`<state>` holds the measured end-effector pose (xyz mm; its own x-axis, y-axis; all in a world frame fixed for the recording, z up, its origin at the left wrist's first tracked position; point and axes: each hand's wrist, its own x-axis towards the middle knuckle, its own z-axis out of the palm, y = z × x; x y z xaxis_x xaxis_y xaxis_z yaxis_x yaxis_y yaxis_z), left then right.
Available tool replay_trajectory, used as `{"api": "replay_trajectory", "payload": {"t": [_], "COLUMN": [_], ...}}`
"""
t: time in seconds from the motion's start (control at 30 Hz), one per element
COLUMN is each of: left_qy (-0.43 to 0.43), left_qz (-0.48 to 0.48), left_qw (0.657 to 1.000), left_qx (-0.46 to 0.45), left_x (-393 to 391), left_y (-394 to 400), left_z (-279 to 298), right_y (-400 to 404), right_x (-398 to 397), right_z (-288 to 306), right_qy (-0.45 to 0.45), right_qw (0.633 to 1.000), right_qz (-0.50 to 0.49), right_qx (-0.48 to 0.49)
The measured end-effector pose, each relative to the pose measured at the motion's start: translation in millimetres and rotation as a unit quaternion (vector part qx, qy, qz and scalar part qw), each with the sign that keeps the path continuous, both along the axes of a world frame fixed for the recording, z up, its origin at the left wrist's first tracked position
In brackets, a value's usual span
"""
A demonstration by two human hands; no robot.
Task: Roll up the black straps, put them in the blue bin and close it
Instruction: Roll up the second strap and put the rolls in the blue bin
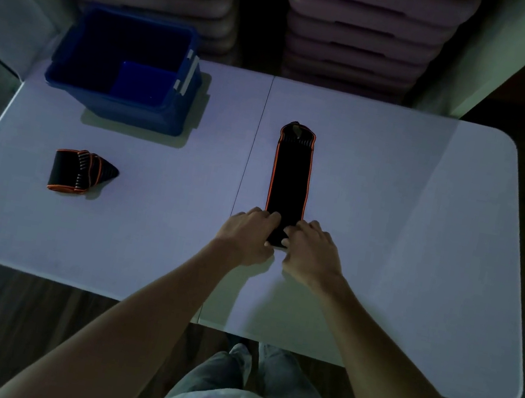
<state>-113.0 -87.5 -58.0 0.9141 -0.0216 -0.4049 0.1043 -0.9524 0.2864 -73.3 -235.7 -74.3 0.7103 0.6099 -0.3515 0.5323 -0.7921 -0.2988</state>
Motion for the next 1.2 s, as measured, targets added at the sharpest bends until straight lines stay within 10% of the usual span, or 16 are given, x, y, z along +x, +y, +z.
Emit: {"api": "replay_trajectory", "payload": {"t": [0.37,1.2], "left_qy": [0.018,-0.016], "left_qz": [0.009,0.047], "left_qw": [0.999,0.997], "left_qx": [0.038,-0.058], "left_x": [37.1,77.4], "left_y": [3.6,36.4], "left_z": [-5.0,-16.2], "right_y": [-6.0,26.3], "right_x": [22.4,87.2], "right_z": [-10.7,10.0], "right_qy": [-0.115,-0.035], "right_qw": [0.990,0.994], "right_qz": [0.027,-0.097], "right_qx": [0.083,0.038]}}
